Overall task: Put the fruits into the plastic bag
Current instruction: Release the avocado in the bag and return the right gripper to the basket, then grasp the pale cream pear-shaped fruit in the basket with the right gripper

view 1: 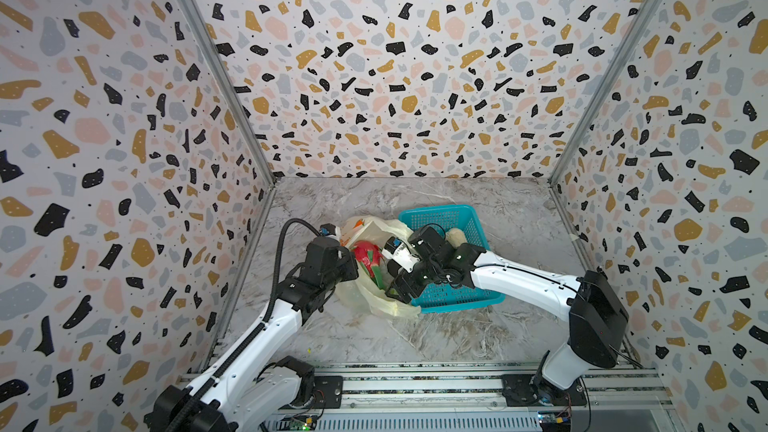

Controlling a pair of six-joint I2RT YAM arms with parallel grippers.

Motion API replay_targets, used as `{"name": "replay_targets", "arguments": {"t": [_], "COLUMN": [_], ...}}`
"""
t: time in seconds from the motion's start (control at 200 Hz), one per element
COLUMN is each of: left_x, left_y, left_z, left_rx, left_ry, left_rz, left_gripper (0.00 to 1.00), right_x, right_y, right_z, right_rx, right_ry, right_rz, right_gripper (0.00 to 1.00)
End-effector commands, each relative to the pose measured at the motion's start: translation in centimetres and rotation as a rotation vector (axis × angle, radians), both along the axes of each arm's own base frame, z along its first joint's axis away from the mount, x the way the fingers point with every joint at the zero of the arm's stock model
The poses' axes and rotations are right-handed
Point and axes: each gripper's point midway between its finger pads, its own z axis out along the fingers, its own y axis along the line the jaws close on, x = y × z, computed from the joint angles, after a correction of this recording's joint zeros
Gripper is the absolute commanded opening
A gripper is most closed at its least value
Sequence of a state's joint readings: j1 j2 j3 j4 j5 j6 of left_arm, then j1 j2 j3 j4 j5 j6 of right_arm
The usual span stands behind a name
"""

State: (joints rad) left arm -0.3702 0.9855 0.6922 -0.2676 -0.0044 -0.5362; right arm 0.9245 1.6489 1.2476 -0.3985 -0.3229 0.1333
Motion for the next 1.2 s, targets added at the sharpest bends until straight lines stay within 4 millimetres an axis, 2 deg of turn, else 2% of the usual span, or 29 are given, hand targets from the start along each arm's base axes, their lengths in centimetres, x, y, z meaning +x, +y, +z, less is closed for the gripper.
{"name": "replay_targets", "arguments": {"t": [0.0,0.185,0.31,0.541,0.691,0.796,0.851,0.896,0.956,1.041,1.111,1.191], "left_x": [1.4,2.5,2.8,2.3,2.2,2.1,2.1,2.0,2.0,1.9,1.8,1.8], "left_y": [-0.6,-0.9,-0.9,-0.7,-0.8,-0.7,-0.7,-0.7,-0.6,-0.7,-0.6,-0.6], "left_z": [2.6,3.0,2.5,0.8,0.6,0.5,0.4,0.2,0.1,0.0,0.0,0.1], "left_rx": [-0.016,-0.012,-0.005,-0.005,-0.011,-0.008,-0.005,-0.005,-0.007,-0.013,-0.015,-0.013], "left_ry": [-0.064,-0.065,-0.059,-0.035,-0.028,-0.025,-0.022,-0.017,-0.013,-0.012,-0.013,-0.019], "left_rz": [-0.013,-0.012,-0.005,0.001,-0.002,-0.001,0.000,0.001,0.003,0.004,0.005,0.004], "left_gripper": [0.00,0.00,0.00,0.00,0.00,0.00,0.00,0.00,0.00,0.00,0.00,0.00], "right_x": [0.8,-0.6,-1.5,-0.9,0.0,1.4,2.7,4.4,7.3,10.7,12.7,14.5], "right_y": [-0.4,-0.9,-1.2,-2.5,-4.1,-6.2,-7.9,-9.5,-12.2,-15.1,-16.1,-16.3], "right_z": [1.8,1.4,3.0,9.7,14.4,18.2,19.9,20.6,20.3,17.7,14.7,10.8], "right_rx": [-0.008,-0.032,0.020,0.174,0.270,0.360,0.409,0.426,0.405,0.340,0.267,0.155], "right_ry": [-0.027,-0.020,-0.072,-0.214,-0.302,-0.370,-0.398,-0.411,-0.397,-0.332,-0.255,-0.173], "right_rz": [-0.020,0.045,0.078,0.019,-0.026,-0.102,-0.179,-0.272,-0.435,-0.600,-0.662,-0.686], "right_gripper": [0.87,0.87,0.88,0.88,0.88,0.87,0.87,0.87,0.87,0.87,0.87,0.87]}}
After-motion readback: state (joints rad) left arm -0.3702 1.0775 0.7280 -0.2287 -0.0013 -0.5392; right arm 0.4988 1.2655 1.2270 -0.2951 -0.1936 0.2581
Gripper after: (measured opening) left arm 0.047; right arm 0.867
